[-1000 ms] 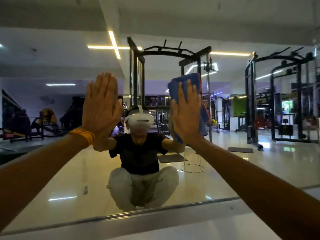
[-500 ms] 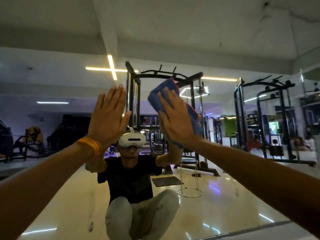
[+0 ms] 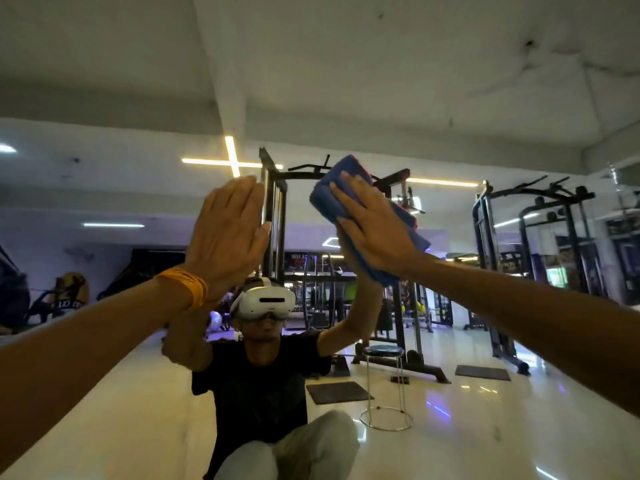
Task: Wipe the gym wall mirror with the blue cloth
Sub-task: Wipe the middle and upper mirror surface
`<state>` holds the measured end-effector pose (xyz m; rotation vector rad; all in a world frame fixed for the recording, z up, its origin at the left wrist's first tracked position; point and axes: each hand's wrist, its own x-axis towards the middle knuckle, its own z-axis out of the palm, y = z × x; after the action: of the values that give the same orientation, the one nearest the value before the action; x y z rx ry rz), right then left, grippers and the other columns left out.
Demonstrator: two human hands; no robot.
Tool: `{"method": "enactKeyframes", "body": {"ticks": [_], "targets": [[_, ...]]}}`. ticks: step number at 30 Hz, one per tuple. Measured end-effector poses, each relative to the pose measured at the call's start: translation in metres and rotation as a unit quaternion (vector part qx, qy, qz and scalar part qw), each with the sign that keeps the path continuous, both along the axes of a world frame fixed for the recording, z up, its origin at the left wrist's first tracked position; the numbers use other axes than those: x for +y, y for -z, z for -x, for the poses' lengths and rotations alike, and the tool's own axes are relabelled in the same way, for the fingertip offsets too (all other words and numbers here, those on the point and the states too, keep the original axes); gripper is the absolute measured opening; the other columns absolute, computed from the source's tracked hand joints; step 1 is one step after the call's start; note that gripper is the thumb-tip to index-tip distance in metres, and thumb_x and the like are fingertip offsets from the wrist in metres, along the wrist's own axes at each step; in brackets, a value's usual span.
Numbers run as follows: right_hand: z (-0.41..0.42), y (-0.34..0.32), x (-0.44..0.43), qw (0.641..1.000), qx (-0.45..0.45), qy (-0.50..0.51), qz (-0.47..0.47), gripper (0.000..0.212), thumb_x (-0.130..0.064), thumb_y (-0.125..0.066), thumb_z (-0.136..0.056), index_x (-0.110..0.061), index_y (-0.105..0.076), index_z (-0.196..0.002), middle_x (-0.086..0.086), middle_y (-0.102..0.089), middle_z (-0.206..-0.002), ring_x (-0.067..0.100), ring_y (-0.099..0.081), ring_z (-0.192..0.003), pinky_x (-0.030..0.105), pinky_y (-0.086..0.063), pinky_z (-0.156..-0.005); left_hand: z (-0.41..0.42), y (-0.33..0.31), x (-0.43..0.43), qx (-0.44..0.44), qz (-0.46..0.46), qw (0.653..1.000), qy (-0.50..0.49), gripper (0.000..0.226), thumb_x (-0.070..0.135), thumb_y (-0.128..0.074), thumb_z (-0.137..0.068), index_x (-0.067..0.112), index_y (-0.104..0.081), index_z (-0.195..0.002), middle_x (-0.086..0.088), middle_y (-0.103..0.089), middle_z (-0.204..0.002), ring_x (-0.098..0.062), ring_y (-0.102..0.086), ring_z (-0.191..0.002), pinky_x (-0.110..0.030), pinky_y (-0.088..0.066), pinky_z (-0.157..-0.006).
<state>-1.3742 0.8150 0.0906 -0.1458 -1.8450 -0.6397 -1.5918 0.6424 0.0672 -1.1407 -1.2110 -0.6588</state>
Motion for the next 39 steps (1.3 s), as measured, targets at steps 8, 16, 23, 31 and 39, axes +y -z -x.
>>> {"method": "enactKeyframes", "body": {"ticks": [8,16,23,31,39], "targets": [[-0.017,-0.076,0.004,0.953,0.206,0.092,0.202,0.061,-0.037,-0.025,-0.108,-0.006,-0.026,-0.160,0.020,-0.022,-0.167,0.042,-0.025,-0.151,0.055,-0.021,-0.122,0.020,-0.056,-0.005,-0.084,0.008,0.995,-0.047,0.077,0.057,-0.014,-0.103,0.013,-0.007,-0.165,-0.010,-0.001,-0.173,-0.029,0.003,-0.159,-0.050,-0.002,-0.128],[0.007,-0.064,-0.009,1.000,-0.005,0.016,-0.027,0.057,-0.037,-0.035,-0.108,-0.013,-0.028,-0.160,0.011,-0.020,-0.169,0.029,-0.010,-0.157,0.045,-0.001,-0.128,0.023,-0.049,-0.005,-0.081,0.002,0.995,-0.058,0.077,0.058,-0.012,-0.102,0.015,-0.004,-0.165,-0.006,0.001,-0.173,-0.022,0.006,-0.159,-0.041,0.005,-0.128],[0.037,-0.069,-0.021,0.986,0.147,-0.019,0.071,0.054,-0.026,-0.044,-0.107,-0.012,-0.034,-0.158,0.018,-0.026,-0.166,0.039,-0.020,-0.154,0.057,-0.016,-0.125,0.036,-0.036,0.006,-0.073,-0.030,0.995,-0.068,0.070,0.054,-0.012,-0.106,0.020,0.005,-0.164,-0.004,0.006,-0.173,-0.018,0.011,-0.159,-0.037,0.011,-0.128],[0.052,-0.161,-0.011,0.979,-0.064,-0.145,-0.126,0.038,-0.027,-0.050,-0.105,-0.003,-0.058,-0.134,-0.020,-0.046,-0.147,0.000,-0.035,-0.140,-0.002,-0.001,-0.096,0.082,-0.031,-0.026,-0.118,-0.062,0.991,-0.024,0.076,0.061,-0.008,-0.105,0.015,-0.004,-0.165,-0.003,0.001,-0.174,-0.021,0.004,-0.160,-0.050,-0.003,-0.129],[0.167,-0.063,-0.128,0.984,-0.103,-0.048,-0.140,0.054,-0.031,-0.039,-0.111,-0.021,-0.025,-0.162,0.007,-0.016,-0.171,0.027,-0.012,-0.157,0.042,-0.004,-0.125,0.109,-0.021,-0.063,-0.134,-0.100,0.985,-0.035,0.070,0.050,-0.016,-0.106,0.010,-0.014,-0.163,-0.006,-0.010,-0.172,-0.020,-0.004,-0.159,-0.044,-0.002,-0.130]]}}
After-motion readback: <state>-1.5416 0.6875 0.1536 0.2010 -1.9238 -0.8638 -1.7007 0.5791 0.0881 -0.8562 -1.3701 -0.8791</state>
